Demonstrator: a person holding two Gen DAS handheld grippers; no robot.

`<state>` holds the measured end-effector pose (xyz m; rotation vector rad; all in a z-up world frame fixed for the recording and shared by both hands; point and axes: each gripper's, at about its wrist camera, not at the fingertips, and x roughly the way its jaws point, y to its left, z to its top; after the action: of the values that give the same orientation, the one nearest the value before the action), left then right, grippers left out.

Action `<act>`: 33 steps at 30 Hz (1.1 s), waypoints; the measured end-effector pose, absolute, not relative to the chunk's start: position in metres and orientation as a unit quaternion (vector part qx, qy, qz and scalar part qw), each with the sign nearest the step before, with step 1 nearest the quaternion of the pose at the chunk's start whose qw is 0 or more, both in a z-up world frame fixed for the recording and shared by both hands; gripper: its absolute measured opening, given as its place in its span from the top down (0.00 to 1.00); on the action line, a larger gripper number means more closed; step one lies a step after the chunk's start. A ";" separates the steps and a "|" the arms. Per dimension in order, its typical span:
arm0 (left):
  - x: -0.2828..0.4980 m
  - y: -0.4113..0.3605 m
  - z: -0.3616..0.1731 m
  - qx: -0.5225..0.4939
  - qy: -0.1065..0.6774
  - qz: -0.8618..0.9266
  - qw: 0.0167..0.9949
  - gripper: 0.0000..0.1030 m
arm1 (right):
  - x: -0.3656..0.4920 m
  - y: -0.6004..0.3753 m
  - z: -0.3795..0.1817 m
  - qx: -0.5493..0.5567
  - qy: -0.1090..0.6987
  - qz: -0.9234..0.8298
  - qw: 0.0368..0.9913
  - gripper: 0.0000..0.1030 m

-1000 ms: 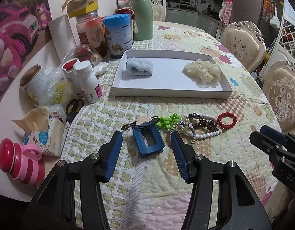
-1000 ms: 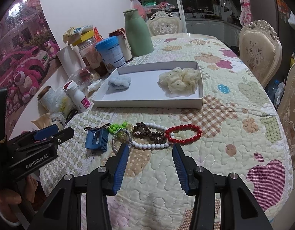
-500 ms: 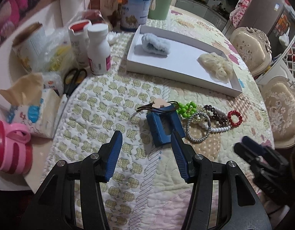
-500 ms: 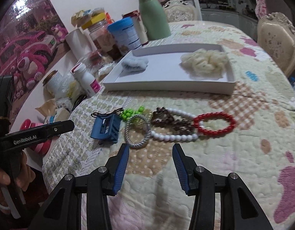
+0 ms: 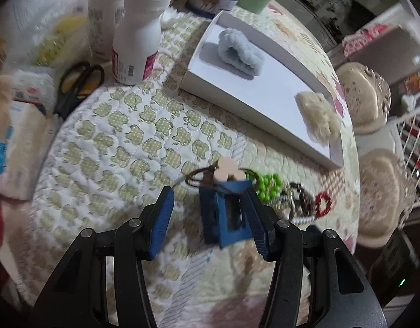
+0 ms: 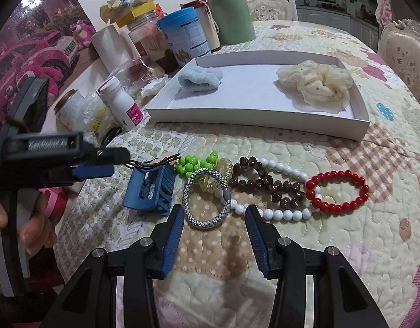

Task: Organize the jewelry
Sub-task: 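Grasp the mouse-charm hair tie with left tool while right tool grasps the silver hair tie, then lift both hair ties and carry them into the white tray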

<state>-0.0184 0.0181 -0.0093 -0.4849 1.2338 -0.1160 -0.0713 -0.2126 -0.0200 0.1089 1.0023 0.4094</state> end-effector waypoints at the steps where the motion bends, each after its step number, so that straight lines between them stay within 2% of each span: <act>1: -0.014 0.019 -0.013 -0.231 0.577 -0.052 0.782 0.49 | -0.069 -0.211 -0.022 0.051 0.478 0.194 0.855 0.56; 9: 0.007 0.027 -0.030 -0.273 0.598 -0.056 0.752 0.49 | -0.053 -0.203 -0.030 0.046 0.481 0.191 0.855 0.57; 14: 0.009 0.025 -0.031 -0.266 0.596 -0.064 0.755 0.50 | -0.046 -0.202 -0.035 0.047 0.482 0.193 0.853 0.71; 15: 0.009 0.025 -0.032 -0.267 0.596 -0.066 0.754 0.54 | -0.045 -0.201 -0.036 0.046 0.482 0.195 0.853 0.73; 16: 0.009 0.025 -0.033 -0.261 0.598 -0.066 0.755 0.65 | -0.043 -0.201 -0.037 0.044 0.481 0.197 0.853 0.77; 17: 0.010 0.023 -0.034 -0.254 0.600 -0.063 0.756 0.71 | -0.043 -0.200 -0.038 0.043 0.481 0.199 0.853 0.86; 18: 0.010 0.022 -0.033 -0.247 0.599 -0.063 0.760 0.77 | -0.042 -0.200 -0.039 0.042 0.482 0.200 0.852 0.91; 19: 0.010 0.021 -0.032 -0.243 0.595 -0.063 0.763 0.83 | -0.041 -0.200 -0.040 0.043 0.483 0.200 0.852 0.93; 21: 0.009 0.018 -0.027 -0.228 0.590 -0.066 0.772 0.89 | -0.042 -0.202 -0.038 0.051 0.479 0.204 0.852 0.93; 25: 0.008 0.017 -0.015 -0.220 0.574 -0.071 0.785 0.93 | -0.050 -0.208 -0.024 0.059 0.463 0.211 0.859 0.93; 33: 0.006 0.012 0.022 -0.217 0.542 -0.091 0.807 0.94 | -0.064 -0.226 0.010 0.074 0.430 0.214 0.874 0.94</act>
<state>0.0061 0.0123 0.0225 -0.4644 1.1603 -0.1937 -0.0643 -0.2257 0.0105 0.1551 0.8976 0.4467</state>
